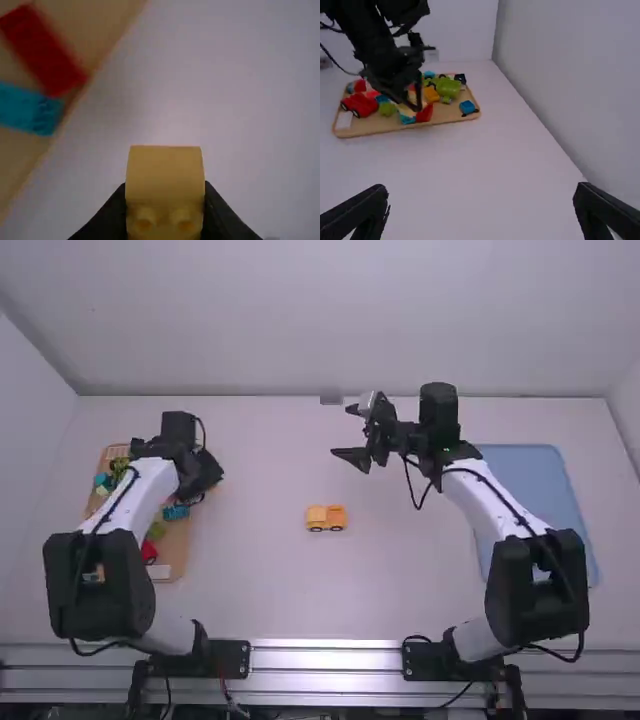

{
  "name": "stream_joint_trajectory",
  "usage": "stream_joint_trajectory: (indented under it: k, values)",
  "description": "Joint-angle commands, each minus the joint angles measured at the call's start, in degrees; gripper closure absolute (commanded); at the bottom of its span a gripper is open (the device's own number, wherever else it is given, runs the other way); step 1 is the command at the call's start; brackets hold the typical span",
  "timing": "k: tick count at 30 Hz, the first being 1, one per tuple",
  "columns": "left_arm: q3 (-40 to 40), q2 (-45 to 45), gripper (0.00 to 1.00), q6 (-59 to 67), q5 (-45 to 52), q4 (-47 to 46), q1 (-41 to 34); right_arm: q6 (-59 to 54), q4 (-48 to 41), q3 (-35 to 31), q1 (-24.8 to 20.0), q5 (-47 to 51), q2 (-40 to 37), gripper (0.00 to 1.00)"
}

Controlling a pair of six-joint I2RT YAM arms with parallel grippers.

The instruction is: Assemble lego blocks to make yellow taxi

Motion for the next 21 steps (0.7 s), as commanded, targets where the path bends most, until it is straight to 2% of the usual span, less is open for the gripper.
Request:
stream_joint_trajectory:
  k: [1, 4, 5, 7, 9, 10, 11, 13, 16, 21]
  values:
    - [0.39, -1.2, 0.75, 8.52, 2.43, 1.7, -5.2, 3.3, -2.14, 0.5, -2.23, -2.89, -4.09, 0.01]
    - [0.39, -1.18, 0.78, 12.02, 2.73, 5.01, -10.56, -3.08, -11.76, 0.48, -5.7, -4.26, -8.92, 0.01]
    - [0.39, -1.16, 0.83, 12.48, 2.78, 5.66, -11.63, -4.83, -14.25, 0.39, -6.49, -3.98, -10.21, 0.01]
    - [0.39, -1.16, 0.98, 13.49, 3.06, 7.58, -14.43, -7.08, -18.99, -1.46, -8.68, -0.96, -15.47, 0.02]
    - [0.39, -1.16, 0.98, 13.73, 3.1, 8.68, -16.22, -5.25, -19.45, -4.57, -9.64, 3.32, -20.63, 0.01]
    - [0.39, -1.16, 0.98, 14.05, 3.13, 9.35, -17.31, -1.77, -18.03, -7.52, -10.23, 7.06, -24.81, 0.01]
    - [0.39, -1.16, 0.98, 14.25, 3.1, 9.42, -17.49, -1.2, -17.75, -7.93, -10.32, 7.5, -25.35, 0.01]
    - [0.39, -1.14, 0.98, 17.05, 4.5, 10.97, -20.09, 7.67, -11.69, -15.13, -11.3, 13.75, -33.73, 0.01]
    - [1.11, -0.2, 0.95, 21.38, 6.05, 13.0, -23.12, 14.86, -5.86, -23.02, -12.39, 17.7, -42.45, 0.01]
    - [10.27, 5.57, 0.94, 27.96, 2.38, 6.99, -29.86, 22.86, -1.38, -33.4, -14.58, 21.05, -56.37, 0.01]
